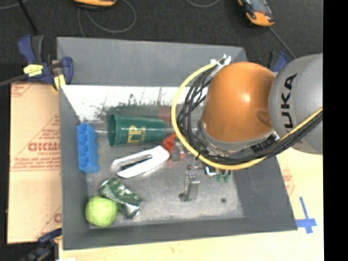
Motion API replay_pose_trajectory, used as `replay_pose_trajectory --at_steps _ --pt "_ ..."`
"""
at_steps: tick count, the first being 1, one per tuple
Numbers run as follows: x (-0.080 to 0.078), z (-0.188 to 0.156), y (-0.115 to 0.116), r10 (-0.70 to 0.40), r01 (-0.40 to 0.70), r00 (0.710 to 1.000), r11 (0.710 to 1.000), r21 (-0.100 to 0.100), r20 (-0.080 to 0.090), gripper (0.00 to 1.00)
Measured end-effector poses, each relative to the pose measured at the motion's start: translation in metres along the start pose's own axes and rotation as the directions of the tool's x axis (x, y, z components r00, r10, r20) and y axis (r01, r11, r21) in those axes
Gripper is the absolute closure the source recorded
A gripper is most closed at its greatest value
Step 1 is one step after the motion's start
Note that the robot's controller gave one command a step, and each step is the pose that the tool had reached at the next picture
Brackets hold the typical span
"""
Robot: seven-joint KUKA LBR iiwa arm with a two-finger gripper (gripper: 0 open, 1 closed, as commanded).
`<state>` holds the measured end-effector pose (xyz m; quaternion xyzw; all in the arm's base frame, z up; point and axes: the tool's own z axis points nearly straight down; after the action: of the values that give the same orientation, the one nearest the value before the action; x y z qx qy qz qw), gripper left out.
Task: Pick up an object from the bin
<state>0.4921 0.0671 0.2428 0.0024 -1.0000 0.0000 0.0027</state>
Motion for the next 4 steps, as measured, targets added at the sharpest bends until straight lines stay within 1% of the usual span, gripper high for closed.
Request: replay_pose_trajectory --at_steps 1,2,3,4 --pt "-0.002 -0.004 0.0 0.002 -0.002 1.0 1.0 -0.001 0.008 0.0" --pt "-0.033 0.036 0.027 0.039 -0.039 0.999 0.999 -0.003 0.019 0.0" --pt "-0.055 0.078 0.035 -0.034 0.034 0.999 0.999 -0.001 0.008 0.0" --pt "-0.068 0.113 0.024 -0.119 0.119 0.993 0.993 0.001 0.01 0.0"
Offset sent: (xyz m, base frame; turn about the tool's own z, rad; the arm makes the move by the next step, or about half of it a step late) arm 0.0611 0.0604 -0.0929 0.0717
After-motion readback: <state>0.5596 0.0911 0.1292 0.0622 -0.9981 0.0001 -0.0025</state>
